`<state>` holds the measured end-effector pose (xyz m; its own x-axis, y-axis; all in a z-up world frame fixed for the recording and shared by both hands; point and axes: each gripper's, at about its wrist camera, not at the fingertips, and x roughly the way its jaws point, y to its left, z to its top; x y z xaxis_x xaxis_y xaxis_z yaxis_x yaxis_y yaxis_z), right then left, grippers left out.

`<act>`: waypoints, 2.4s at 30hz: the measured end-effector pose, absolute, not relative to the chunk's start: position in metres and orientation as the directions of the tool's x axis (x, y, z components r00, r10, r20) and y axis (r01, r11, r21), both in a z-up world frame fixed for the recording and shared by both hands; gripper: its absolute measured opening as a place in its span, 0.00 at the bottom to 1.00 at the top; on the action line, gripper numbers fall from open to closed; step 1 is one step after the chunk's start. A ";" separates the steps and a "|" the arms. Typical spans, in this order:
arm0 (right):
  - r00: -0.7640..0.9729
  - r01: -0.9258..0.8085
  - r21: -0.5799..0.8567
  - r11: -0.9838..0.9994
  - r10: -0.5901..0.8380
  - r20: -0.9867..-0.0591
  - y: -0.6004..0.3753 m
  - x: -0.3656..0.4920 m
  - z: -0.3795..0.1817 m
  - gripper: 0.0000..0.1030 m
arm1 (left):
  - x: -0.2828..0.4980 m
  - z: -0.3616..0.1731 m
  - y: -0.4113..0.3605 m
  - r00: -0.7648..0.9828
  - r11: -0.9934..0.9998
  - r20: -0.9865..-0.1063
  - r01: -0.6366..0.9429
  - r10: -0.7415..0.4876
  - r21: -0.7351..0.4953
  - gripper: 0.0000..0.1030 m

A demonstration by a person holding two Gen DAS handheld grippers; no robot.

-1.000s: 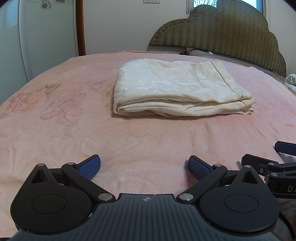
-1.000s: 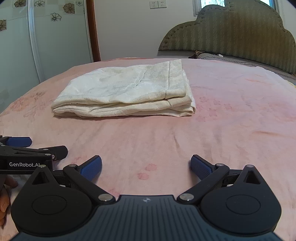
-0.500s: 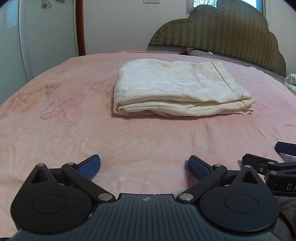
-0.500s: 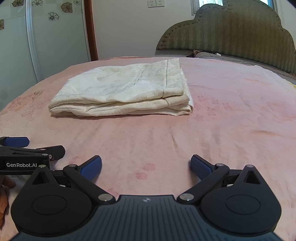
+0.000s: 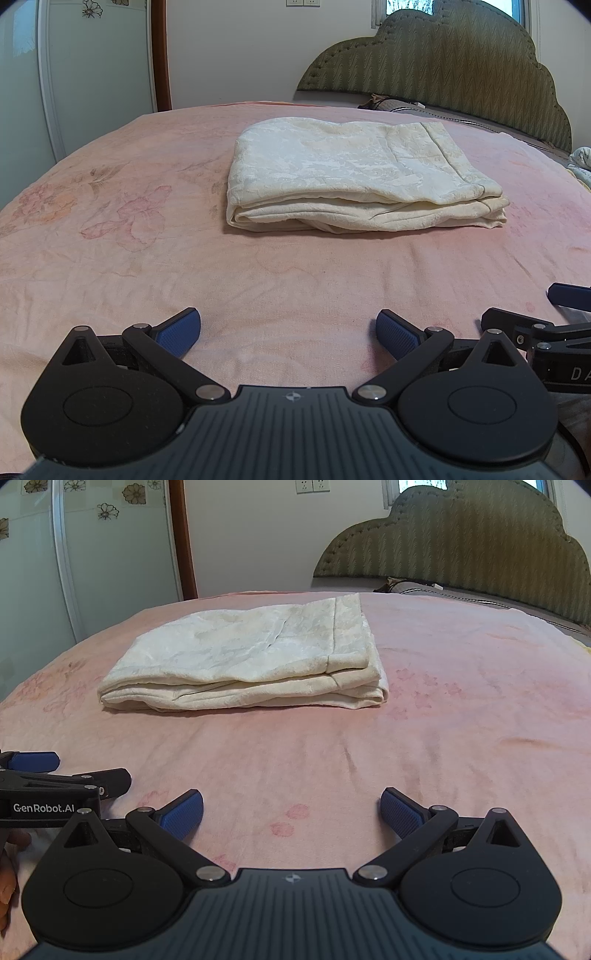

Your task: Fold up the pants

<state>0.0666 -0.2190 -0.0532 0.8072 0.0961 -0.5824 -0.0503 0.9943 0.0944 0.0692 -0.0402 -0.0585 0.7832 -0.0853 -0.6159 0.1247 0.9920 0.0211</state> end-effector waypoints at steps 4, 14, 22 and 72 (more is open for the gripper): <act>0.806 -0.051 0.097 0.994 0.099 -0.583 -0.220 0.067 -0.053 1.00 | 0.069 -0.059 -0.040 0.783 0.992 -0.616 0.125 -0.085 0.021 1.00; 0.806 -0.051 0.099 0.994 0.100 -0.583 -0.220 0.067 -0.053 1.00 | 0.069 -0.059 -0.040 0.783 0.992 -0.616 0.125 -0.085 0.021 1.00; 0.799 -0.048 0.076 0.996 0.084 -0.595 -0.217 0.069 -0.054 1.00 | 0.069 -0.059 -0.040 0.783 0.992 -0.616 0.125 -0.085 0.021 1.00; 0.798 -0.028 0.056 0.998 0.056 -0.600 -0.217 0.068 -0.054 1.00 | 0.069 -0.059 -0.041 0.783 0.992 -0.616 0.125 -0.085 0.021 1.00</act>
